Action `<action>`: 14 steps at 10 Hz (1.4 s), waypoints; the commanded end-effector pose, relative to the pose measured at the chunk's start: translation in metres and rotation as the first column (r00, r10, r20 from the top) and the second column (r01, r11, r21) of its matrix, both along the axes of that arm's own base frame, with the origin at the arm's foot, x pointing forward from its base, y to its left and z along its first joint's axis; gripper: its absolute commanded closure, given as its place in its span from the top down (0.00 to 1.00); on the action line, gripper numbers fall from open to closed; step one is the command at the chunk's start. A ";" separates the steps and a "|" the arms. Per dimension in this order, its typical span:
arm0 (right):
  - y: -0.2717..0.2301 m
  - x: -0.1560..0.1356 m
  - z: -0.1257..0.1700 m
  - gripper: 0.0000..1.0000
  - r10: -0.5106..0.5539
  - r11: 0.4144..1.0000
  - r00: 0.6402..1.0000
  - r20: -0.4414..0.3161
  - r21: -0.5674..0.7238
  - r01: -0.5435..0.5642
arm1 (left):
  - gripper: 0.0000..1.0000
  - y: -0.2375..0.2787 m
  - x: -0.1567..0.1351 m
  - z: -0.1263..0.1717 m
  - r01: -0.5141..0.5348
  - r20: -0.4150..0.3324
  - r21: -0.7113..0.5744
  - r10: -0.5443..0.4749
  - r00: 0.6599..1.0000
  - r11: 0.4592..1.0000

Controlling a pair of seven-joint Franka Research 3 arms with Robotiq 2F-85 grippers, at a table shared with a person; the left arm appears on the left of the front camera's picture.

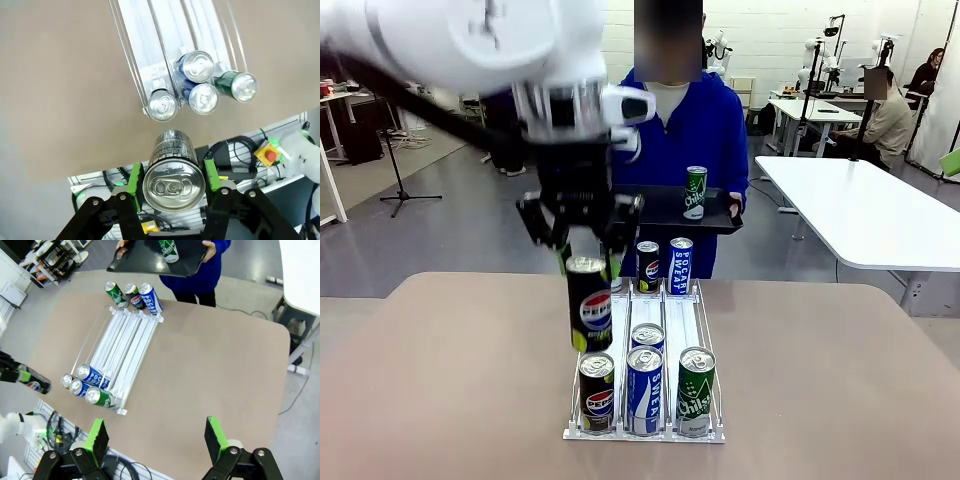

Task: Retrieve and hand over the desired beverage to the person.
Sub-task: Pick up another can of the same type that the person held from the Automatic Can Dispenser, then place the picked can on the Handle tray extended by the person.

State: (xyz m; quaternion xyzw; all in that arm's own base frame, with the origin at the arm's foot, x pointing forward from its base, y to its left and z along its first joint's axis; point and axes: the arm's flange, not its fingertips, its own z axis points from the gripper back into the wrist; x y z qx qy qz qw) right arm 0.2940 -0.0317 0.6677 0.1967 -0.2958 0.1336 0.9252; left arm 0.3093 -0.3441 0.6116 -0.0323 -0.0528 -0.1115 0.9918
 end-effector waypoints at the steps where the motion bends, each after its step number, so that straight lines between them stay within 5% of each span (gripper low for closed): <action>1: 0.000 0.003 0.003 1.00 0.005 1.000 1.000 -0.015 -0.005 -0.005 | 0.00 -0.019 0.014 0.038 0.005 0.051 0.044 -0.007 0.999 0.999; 6: 0.000 0.003 0.003 1.00 0.005 1.000 1.000 -0.015 -0.005 -0.005 | 0.00 -0.025 0.028 0.102 -0.062 0.147 0.054 0.053 0.988 0.997; 14: 0.000 0.003 0.003 1.00 0.005 1.000 1.000 -0.015 -0.005 -0.005 | 0.00 -0.018 0.030 0.098 -0.043 0.139 0.030 0.038 0.990 0.999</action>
